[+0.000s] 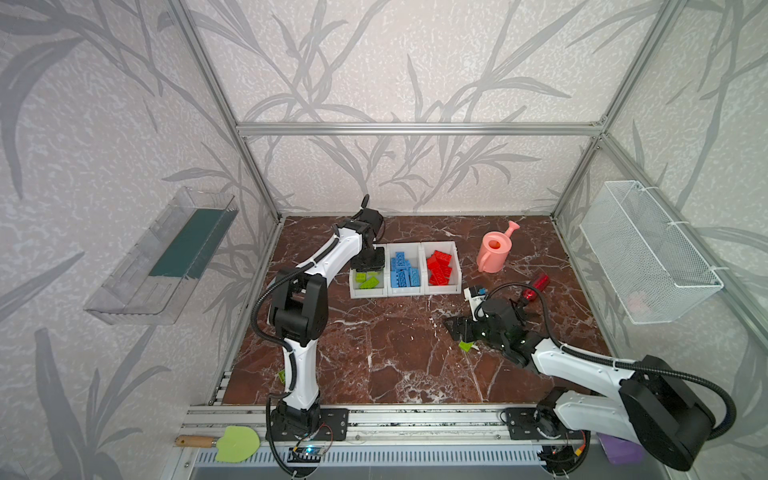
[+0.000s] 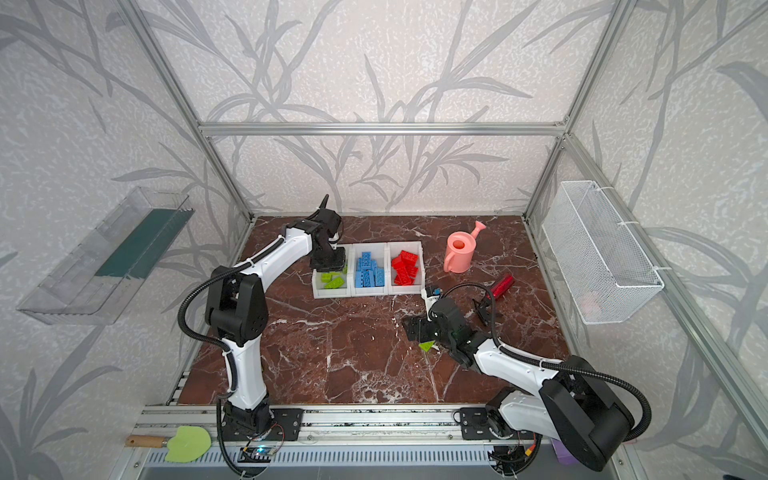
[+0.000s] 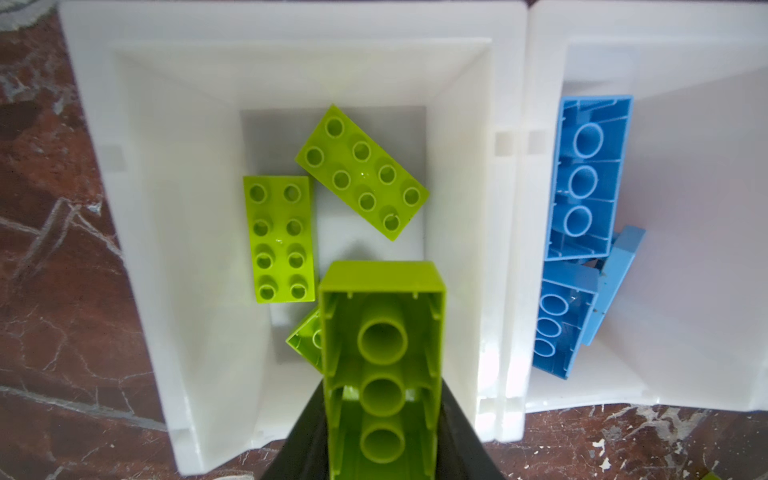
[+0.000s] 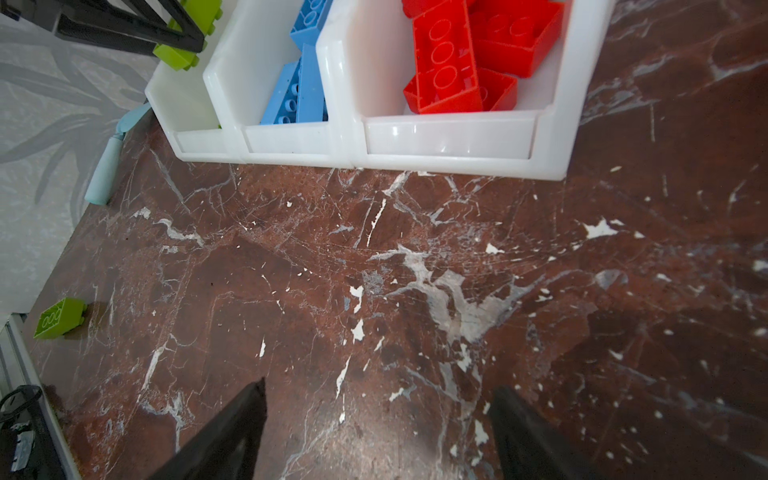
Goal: Sort the legos into containers by color
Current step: 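Carry the lime-green brick with left gripper and drop it in the green compartment, then grasp a lime-green brick with right gripper while left withdraws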
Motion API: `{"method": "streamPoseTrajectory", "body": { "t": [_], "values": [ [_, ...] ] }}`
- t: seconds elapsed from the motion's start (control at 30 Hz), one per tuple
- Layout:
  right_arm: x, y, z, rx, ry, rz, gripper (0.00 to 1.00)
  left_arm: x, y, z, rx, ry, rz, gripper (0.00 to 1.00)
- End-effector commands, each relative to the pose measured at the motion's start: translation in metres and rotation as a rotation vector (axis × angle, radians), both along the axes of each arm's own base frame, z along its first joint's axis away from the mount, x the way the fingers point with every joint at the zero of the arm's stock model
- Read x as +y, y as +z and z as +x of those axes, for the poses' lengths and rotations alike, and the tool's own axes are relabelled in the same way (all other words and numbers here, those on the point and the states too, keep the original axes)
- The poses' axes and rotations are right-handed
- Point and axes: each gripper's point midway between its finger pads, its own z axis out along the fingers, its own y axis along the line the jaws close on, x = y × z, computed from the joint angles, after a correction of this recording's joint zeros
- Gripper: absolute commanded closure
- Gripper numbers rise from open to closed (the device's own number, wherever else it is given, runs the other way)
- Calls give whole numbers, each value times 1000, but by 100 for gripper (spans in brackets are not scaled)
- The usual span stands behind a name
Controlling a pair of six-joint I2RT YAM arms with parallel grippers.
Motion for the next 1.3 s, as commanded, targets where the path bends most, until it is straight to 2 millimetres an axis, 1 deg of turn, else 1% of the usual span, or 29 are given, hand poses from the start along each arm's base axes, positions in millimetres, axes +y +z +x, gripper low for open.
{"method": "streamPoseTrajectory", "body": {
  "t": [0.0,0.1,0.17,0.27,0.37,0.43,0.57,0.7,0.77,0.8,0.83,0.87,0.9,1.0,1.1,1.17,1.27],
  "values": [
    [2,13,6,-19,-5,15,14,9,10,1,-12,-8,35,58],
    [-2,12,3,10,-12,-17,14,10,14,-2,-22,-6,36,44],
    [-5,12,0,28,-12,-42,13,11,18,-4,-36,-5,30,38],
    [-8,13,-4,59,-13,-65,13,12,30,-6,-61,7,19,35],
    [-14,12,-10,107,-27,-97,13,11,51,-12,-106,14,-8,33],
    [-21,9,-14,137,-50,-124,13,12,68,-19,-148,15,-22,32],
    [-34,3,-25,190,-102,-152,13,12,93,-35,-214,1,-61,31],
    [-53,-2,-36,227,-210,-191,12,13,113,-58,-271,3,-108,27],
    [-59,-4,-42,240,-239,-195,11,18,122,-72,-312,15,-121,24],
    [-62,-5,-44,250,-260,-190,11,19,128,-79,-338,17,-137,20],
    [-64,-7,-47,261,-276,-181,11,22,132,-87,-362,14,-147,11],
    [-66,-9,-49,269,-288,-177,12,23,136,-94,-384,15,-158,6],
    [-68,-11,-52,281,-304,-173,11,26,141,-102,-408,18,-166,3],
    [-69,-15,-55,310,-328,-166,11,38,151,-124,-473,31,-173,2],
    [-66,-20,-56,334,-336,-153,12,51,155,-145,-537,43,-163,2],
    [-61,-22,-55,348,-335,-140,12,58,153,-158,-561,48,-156,1],
    [-54,-28,-53,379,-340,-125,13,67,145,-175,-580,48,-143,1]
  ]
}}
